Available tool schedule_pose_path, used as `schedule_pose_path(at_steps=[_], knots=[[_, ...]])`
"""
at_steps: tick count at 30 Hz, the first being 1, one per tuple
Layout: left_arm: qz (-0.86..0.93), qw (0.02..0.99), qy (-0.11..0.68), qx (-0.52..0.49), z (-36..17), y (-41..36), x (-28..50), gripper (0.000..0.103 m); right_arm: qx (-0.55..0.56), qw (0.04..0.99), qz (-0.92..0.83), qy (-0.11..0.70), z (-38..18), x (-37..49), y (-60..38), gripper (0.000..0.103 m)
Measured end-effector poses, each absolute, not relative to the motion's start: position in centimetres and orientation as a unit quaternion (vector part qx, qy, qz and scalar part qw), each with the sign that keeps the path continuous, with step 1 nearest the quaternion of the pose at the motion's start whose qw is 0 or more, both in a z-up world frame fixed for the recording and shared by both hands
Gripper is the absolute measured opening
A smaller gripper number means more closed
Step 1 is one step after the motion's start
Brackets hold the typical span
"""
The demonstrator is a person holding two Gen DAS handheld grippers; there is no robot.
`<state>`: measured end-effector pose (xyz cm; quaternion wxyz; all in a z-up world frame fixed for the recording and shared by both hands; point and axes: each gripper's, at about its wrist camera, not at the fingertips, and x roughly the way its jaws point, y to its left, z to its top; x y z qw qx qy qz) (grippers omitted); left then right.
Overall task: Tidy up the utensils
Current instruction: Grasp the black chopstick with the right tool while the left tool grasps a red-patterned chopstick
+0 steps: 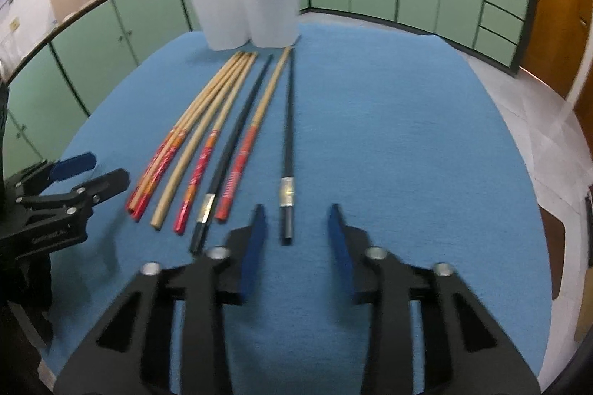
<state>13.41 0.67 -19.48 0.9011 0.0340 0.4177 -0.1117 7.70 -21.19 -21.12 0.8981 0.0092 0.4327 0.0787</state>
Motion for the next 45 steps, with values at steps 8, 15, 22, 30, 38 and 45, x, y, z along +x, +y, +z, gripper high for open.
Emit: schedule_pose_path(at_steps=[8, 15, 22, 30, 38, 45], knots=[[-0.122, 0.897, 0.423, 0.045, -19.7, 0.2, 12.9, 0.079, 0.007, 0.897, 0.089, 0.433, -21.1, 7.7, -20.9, 0.006], [-0.136, 0.891, 0.432, 0.047, -19.8, 0.0, 12.8, 0.079, 0.033, 0.9, 0.037, 0.433, -21.1, 7.8, -22.6, 0.006], [-0.113, 0.889, 0.438, 0.068, -20.0, -0.4, 12.9, 0.079, 0.038, 0.9, 0.036, 0.432, -21.2, 7.7, -23.1, 0.007], [-0.115, 0.893, 0.429, 0.07, -19.8, -0.6, 12.7, 0.057, 0.037, 0.9, 0.04, 0.433, -21.2, 7.7, -23.2, 0.009], [-0.144, 0.891, 0.423, 0.075, -19.8, -1.9, 12.0, 0.007, 0.033, 0.899, 0.041, 0.434, -21.3, 7.7, -22.9, 0.006], [-0.146, 0.898, 0.413, 0.038, -18.7, -0.8, 12.1, 0.006, 0.025, 0.906, 0.041, 0.421, -20.2, 7.2, -22.9, 0.006]])
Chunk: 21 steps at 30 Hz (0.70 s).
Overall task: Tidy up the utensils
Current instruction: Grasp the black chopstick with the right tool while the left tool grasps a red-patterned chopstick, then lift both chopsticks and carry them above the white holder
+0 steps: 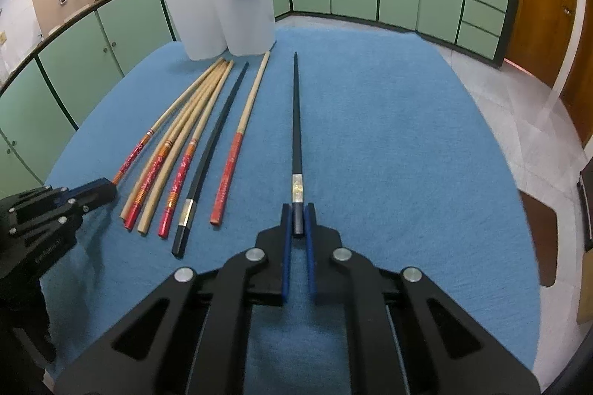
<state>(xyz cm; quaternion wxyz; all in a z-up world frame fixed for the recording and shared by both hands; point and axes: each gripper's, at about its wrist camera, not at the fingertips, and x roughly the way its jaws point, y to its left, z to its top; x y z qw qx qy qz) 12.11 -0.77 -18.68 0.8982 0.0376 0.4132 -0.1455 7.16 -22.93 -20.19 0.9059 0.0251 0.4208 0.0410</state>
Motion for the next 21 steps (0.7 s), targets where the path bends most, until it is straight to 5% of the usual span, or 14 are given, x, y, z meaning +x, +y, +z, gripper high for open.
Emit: schedule_pose_path(at_steps=[15, 21], knots=[[-0.159, 0.938, 0.307, 0.022, -7.1, 0.0, 11.0, 0.005, 0.026, 0.942, 0.064, 0.328, -8.7, 7.4, -24.5, 0.006], [-0.149, 0.935, 0.321, 0.041, -7.3, 0.4, 11.9, 0.005, 0.024, 0.947, 0.06, 0.314, -6.5, 7.7, -24.7, 0.006]])
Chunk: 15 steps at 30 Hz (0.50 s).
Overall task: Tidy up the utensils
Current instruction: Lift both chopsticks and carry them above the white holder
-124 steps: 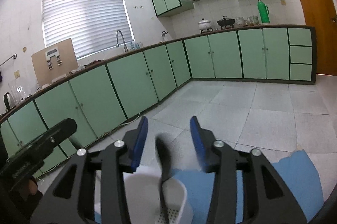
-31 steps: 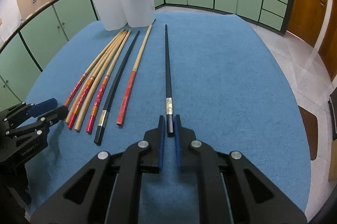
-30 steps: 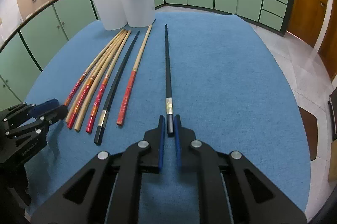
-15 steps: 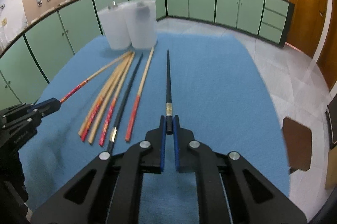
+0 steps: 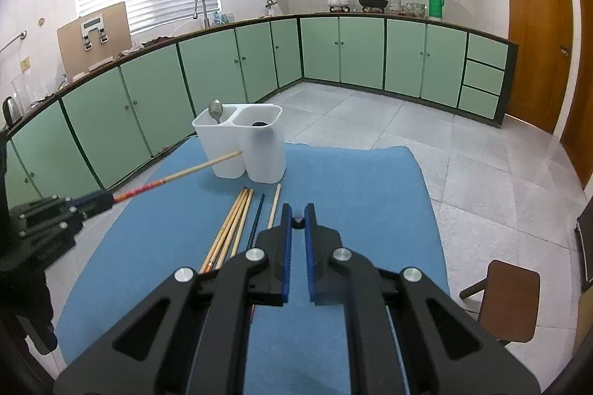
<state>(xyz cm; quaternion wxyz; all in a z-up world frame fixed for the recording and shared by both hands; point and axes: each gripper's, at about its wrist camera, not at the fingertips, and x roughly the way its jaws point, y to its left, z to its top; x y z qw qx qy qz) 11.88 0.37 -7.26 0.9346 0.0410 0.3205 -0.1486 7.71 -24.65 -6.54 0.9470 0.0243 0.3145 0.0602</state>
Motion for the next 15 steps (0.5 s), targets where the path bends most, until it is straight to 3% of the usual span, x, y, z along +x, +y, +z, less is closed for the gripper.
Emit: schedule_pose_path(at_steps=[11, 12, 15], knots=[[-0.13, 0.907, 0.399, 0.012, -17.1, 3.4, 12.7, 0.007, 0.041, 0.915, 0.021, 0.4, -16.0, 7.3, -24.4, 0.006], [-0.129, 0.902, 0.411, 0.008, -18.0, 3.5, 12.8, 0.009, 0.05, 0.911, 0.022, 0.41, -17.0, 7.5, -24.5, 0.006], [-0.119, 0.894, 0.432, 0.007, -19.4, 3.8, 12.8, 0.026, 0.055, 0.904, 0.018, 0.424, -19.0, 7.9, -24.5, 0.006]])
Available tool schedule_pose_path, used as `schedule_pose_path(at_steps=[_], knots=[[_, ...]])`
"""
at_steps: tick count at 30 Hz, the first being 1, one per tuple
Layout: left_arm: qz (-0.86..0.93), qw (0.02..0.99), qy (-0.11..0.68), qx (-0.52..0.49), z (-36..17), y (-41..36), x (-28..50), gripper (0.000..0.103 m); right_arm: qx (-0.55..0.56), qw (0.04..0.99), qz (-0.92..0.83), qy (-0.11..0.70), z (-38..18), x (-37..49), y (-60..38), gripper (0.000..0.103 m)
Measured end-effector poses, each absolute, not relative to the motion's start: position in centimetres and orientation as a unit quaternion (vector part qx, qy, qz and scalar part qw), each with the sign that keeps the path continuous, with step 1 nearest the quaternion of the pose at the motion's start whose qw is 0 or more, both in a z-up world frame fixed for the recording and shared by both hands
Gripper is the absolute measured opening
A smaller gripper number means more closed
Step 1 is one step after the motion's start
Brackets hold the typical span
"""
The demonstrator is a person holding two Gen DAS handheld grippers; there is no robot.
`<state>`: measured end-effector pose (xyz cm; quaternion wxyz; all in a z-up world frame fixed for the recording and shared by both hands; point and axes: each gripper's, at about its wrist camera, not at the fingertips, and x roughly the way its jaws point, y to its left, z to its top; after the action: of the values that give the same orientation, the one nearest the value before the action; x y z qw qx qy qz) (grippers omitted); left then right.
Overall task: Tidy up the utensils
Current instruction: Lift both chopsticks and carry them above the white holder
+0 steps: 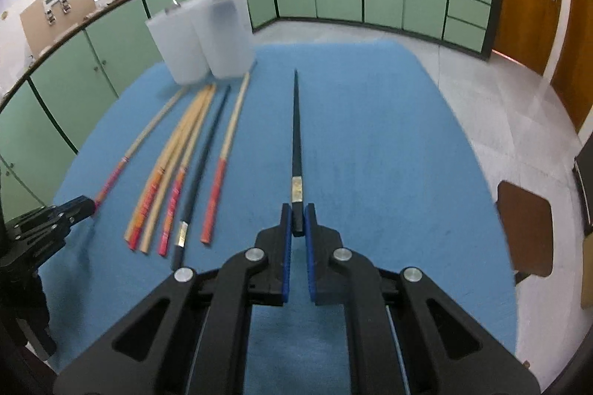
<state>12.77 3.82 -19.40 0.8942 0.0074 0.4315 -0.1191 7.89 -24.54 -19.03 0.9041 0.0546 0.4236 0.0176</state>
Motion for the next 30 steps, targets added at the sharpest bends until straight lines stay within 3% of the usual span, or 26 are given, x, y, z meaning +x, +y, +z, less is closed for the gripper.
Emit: schedule_pose_path(at_steps=[4, 9, 12, 17, 23, 30], knots=[[-0.121, 0.894, 0.432, 0.012, -19.7, 3.9, 12.4, 0.032, 0.047, 0.904, 0.016, 0.425, -19.9, 7.9, -24.3, 0.006], [-0.119, 0.894, 0.432, 0.012, -19.9, 3.7, 12.3, 0.031, 0.05, 0.904, 0.017, 0.423, -20.0, 8.1, -24.2, 0.006], [-0.116, 0.894, 0.432, 0.007, -20.0, 4.0, 12.0, 0.026, 0.051, 0.905, 0.017, 0.423, -20.1, 8.0, -24.2, 0.006], [-0.113, 0.894, 0.433, -0.006, -20.2, 4.6, 12.4, 0.007, 0.054, 0.903, 0.016, 0.425, -20.2, 8.0, -24.3, 0.006], [-0.111, 0.898, 0.425, 0.011, -19.6, 4.0, 12.0, 0.006, 0.052, 0.906, 0.015, 0.42, -19.6, 8.0, -24.4, 0.006], [-0.12, 0.918, 0.377, 0.019, -13.4, 3.4, 11.0, 0.006, 0.037, 0.924, 0.023, 0.38, -15.2, 7.9, -24.7, 0.006]])
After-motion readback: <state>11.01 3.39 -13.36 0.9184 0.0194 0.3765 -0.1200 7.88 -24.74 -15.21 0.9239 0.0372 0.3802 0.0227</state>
